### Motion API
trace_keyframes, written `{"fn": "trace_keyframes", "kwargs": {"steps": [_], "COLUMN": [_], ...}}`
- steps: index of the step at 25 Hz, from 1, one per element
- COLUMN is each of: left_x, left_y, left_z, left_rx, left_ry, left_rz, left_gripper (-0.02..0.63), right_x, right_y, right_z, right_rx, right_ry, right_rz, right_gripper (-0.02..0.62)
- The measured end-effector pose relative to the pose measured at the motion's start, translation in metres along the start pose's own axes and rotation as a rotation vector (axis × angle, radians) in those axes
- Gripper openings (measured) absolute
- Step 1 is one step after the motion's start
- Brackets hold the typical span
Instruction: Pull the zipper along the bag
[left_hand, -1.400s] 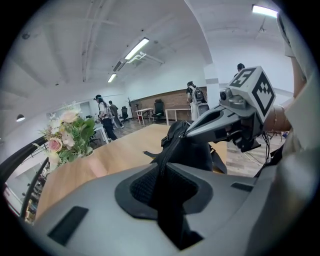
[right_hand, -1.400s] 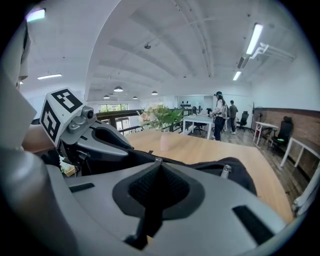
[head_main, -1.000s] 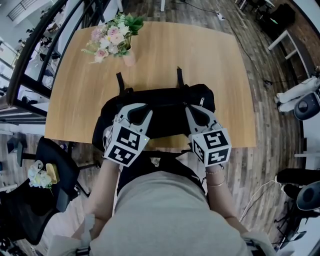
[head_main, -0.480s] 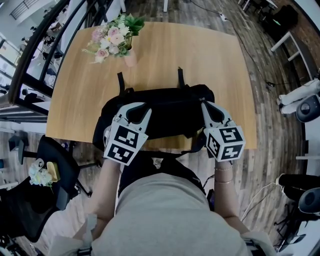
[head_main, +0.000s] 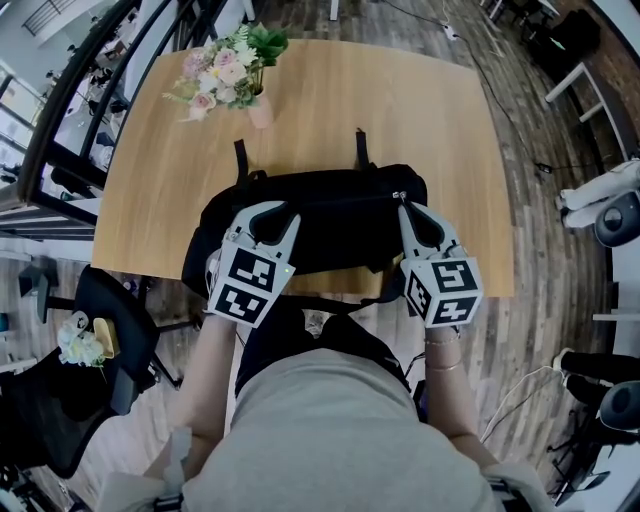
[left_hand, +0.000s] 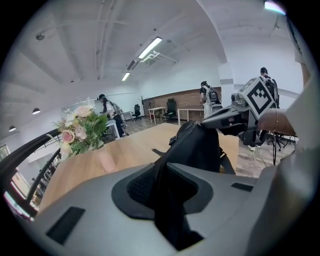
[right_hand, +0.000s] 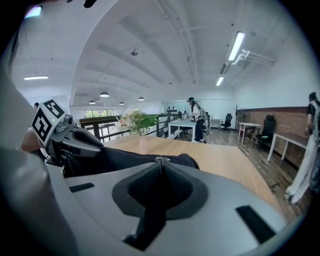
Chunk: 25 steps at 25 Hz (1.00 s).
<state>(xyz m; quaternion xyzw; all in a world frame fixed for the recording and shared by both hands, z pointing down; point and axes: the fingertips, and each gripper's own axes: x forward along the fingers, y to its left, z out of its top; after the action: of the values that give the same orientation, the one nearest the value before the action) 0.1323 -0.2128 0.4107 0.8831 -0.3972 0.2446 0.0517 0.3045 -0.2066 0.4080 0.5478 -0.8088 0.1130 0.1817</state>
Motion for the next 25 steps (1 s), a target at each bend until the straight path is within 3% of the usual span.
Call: {"fn": "trace_keyframes", "kwargs": {"steps": [10,16,19,22,25], "left_x": [-0.007,-0.015,-0.02,-0.025,-0.03], "left_y": [0.003,0.004,0.007,0.005,0.001], "left_z": [0.001,0.012,0.011,0.013,0.019], "left_rx": [-0.082,-0.313,-0.422,-0.465,-0.477], "left_ry": [-0.039,-0.12,-0.147,-0.178,-0.219], "left_rz": [0.056,0.007,0.024,0.022,-0.006], "left_gripper": [0.186,0.242,0.242,0.239,0.108], "right_x": [-0.007,-0.011,-0.009,-0.005,-0.004], "right_y": [0.022,0.035,0.051,0.069,0.083], "right_z": [-0.005,0.013,0.02,0.027,0.032], "right_rx": [0.041,0.089,0.105,0.115,0.121], "right_ry": [-0.015,-0.089,-0.105,-0.121,-0.138], "right_rz": [0.062,0.106,0.152,0.188,0.226], "right_gripper": [0.097,0.109,0.108,0.103,0.072]}}
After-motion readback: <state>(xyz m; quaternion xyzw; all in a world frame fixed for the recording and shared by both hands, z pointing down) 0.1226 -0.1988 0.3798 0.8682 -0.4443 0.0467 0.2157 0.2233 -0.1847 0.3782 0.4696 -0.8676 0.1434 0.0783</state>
